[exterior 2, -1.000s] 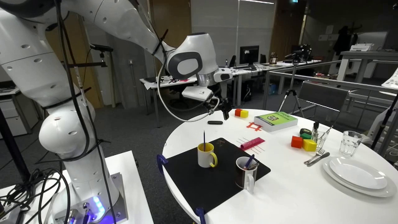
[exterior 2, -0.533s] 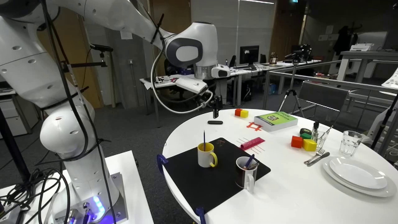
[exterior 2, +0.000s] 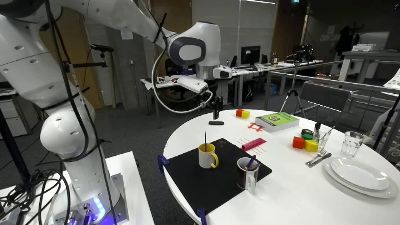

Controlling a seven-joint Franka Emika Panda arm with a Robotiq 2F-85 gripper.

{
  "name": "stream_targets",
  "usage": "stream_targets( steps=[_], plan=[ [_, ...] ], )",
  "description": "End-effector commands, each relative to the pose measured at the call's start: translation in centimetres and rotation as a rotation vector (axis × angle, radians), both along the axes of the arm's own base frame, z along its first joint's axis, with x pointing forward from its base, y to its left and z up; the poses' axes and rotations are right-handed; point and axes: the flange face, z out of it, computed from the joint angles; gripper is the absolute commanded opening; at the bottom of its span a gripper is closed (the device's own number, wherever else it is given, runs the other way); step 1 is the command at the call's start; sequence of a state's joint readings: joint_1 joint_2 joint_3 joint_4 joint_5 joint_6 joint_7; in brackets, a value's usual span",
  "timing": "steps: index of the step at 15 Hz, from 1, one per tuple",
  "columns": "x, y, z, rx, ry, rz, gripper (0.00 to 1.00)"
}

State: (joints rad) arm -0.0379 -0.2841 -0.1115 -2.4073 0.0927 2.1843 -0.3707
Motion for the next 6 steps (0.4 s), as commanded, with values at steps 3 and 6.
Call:
stream_targets(
  steps=[3,6],
  plan=[
    [0.13,-0.01,0.01,0.0,0.002,0.0,1.0],
    [0.17,-0.02,0.02,-0.001,0.001,-0.001,1.0]
  ],
)
